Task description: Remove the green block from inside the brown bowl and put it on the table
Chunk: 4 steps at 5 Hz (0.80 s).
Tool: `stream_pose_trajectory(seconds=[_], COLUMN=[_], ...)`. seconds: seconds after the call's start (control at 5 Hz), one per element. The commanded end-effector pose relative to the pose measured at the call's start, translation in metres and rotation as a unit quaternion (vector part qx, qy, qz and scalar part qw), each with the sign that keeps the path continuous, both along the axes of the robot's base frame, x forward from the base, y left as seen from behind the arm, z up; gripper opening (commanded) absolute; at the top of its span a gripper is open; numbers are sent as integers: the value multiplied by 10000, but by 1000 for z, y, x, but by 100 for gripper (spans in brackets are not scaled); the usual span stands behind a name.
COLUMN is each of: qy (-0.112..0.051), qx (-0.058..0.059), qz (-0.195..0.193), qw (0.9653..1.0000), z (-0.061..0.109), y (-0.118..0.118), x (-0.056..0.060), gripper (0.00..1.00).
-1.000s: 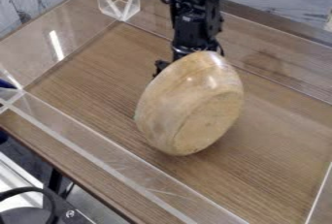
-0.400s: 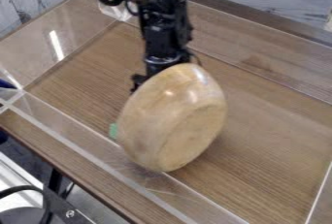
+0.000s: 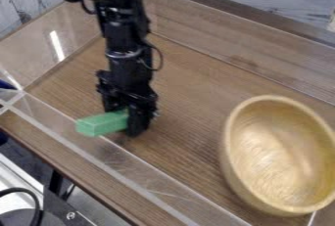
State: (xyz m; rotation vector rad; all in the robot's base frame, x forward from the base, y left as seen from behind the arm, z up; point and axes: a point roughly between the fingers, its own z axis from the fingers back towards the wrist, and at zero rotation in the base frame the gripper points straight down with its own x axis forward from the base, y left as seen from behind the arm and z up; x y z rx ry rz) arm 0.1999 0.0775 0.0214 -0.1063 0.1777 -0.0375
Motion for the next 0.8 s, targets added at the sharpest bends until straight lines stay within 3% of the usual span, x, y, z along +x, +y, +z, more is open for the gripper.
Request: stream_pose_trajectory(seconds=[0.0, 0.6], qy=[-96, -144], qx=[64, 15], qz=[28, 170], qw=[9999, 9998], z=[2, 13], y=[11, 9], x=[2, 6], gripper=[0, 0])
